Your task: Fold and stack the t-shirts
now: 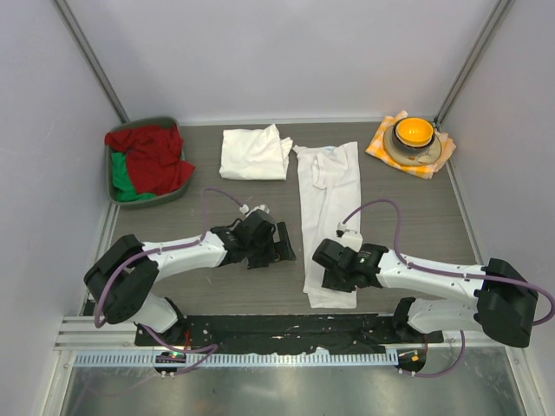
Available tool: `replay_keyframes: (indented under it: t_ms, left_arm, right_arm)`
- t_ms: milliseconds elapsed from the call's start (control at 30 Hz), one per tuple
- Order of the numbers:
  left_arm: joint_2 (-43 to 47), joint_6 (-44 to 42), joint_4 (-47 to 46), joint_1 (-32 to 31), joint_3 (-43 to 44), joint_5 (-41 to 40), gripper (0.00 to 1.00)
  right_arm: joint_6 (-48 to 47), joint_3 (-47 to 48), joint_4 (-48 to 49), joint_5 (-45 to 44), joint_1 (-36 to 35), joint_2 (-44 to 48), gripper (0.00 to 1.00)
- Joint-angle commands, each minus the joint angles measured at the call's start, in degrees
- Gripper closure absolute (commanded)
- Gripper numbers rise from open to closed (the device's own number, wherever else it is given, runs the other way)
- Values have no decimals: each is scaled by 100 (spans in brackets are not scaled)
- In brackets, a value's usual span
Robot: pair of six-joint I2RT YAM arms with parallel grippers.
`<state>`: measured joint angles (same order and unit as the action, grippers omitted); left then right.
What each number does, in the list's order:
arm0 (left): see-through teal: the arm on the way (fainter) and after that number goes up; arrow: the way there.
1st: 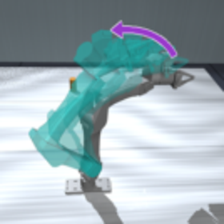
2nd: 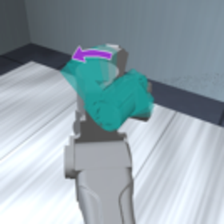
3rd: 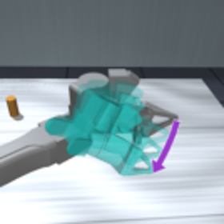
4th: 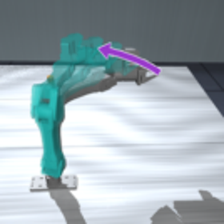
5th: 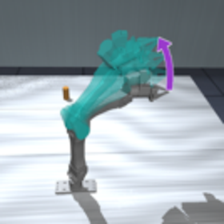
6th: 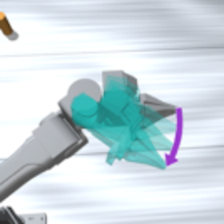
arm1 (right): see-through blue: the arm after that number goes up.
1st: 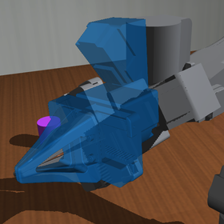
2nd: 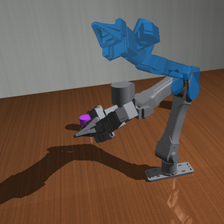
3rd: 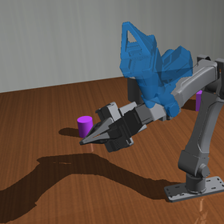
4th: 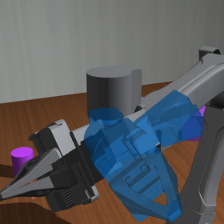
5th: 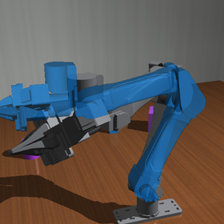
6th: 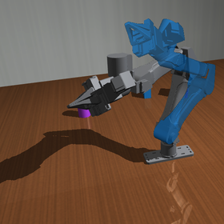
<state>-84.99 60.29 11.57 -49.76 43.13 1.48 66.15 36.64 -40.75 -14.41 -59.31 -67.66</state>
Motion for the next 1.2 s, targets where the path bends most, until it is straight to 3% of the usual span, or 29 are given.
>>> replay_keyframes:
  t_ms: [0,333,533,667,933,1167]
  left_arm:
    - [184,35,-67,-25,-42,-95,2]
    - [211,70,-103,-25,-112,-95,2]
    - [220,70,-129,-25,-139,-95,2]
    - [237,88,-129,-25,-174,-95,2]
    - [343,106,-129,-25,-227,-95,2]
    - [396,106,-129,-25,-218,-95,2]
  right_arm:
    - [56,-26,94,-140,-54,-46,65]
    - [91,-184,155,-149,-107,-151,72]
    - [109,-184,120,-184,-116,-134,84]
    - [100,-123,-46,-281,-116,-81,99]
    - [161,106,-828,-685,-107,340,99]
    - [460,264,-1987,-940,-116,1386,99]
